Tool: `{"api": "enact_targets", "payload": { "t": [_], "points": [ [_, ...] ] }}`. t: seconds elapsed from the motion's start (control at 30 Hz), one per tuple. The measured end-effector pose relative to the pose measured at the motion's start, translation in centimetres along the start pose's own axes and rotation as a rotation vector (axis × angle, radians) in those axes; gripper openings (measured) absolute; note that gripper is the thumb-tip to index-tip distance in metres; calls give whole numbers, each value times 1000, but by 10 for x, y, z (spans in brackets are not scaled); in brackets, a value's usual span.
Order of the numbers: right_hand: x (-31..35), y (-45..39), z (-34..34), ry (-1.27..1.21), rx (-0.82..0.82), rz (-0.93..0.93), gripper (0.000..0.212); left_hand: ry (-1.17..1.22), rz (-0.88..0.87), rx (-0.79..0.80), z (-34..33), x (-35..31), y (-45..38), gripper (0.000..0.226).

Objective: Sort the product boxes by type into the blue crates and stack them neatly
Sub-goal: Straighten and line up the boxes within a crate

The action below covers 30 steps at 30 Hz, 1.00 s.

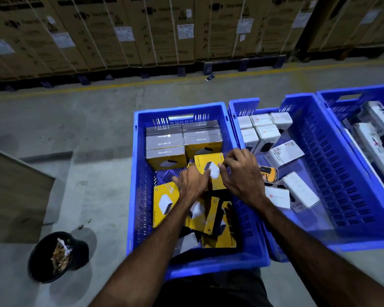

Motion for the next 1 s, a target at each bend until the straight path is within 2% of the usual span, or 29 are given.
{"api": "enact_targets", "payload": {
  "t": [0.07, 0.13, 0.23, 0.3, 0.57, 0.7, 0.8, 0.93, 1.0],
  "points": [
    [0, 0, 0, 4, -2, 0, 31, -23, 16, 3, -2, -3, -3, 70],
    [0, -1, -1, 11, -1, 0, 32, -80, -13, 37, -4, -6, -6, 85],
    [0, -1, -1, 23, 1, 3, 33, -40, -20, 179, -9, -1, -13, 109],
    [0, 0, -1, 29, -1, 3, 32, -48, -13, 227, -7, 2, -18, 112],
    [1, 0, -1, 58, -11, 21, 33, -253, -32, 232, 8, 12, -28, 127],
    [2, -1, 0, 74, -4, 11, 34, -331, -8, 221, 11, 18, -16, 112],
    [1, -1, -2, 86, 9, 5, 35, -295, 17, 212, 11, 19, -12, 103],
    [1, -1, -2, 86, -1, 14, 36, -146, 47, 295, -1, 19, -17, 85],
    [2, 0, -1, 86, -5, 19, 36, 13, 65, 339, -7, 16, -19, 72]
  ]
}}
Point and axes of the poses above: each hand's wrist, its own y-axis away from the middle knuckle, its own z-axis out of the back of the hand, x = y × z, the point moved 7 cm from there along -y, towards the middle knuckle, and after that the axes turned 11 degrees about x, right-handed, at the moved point
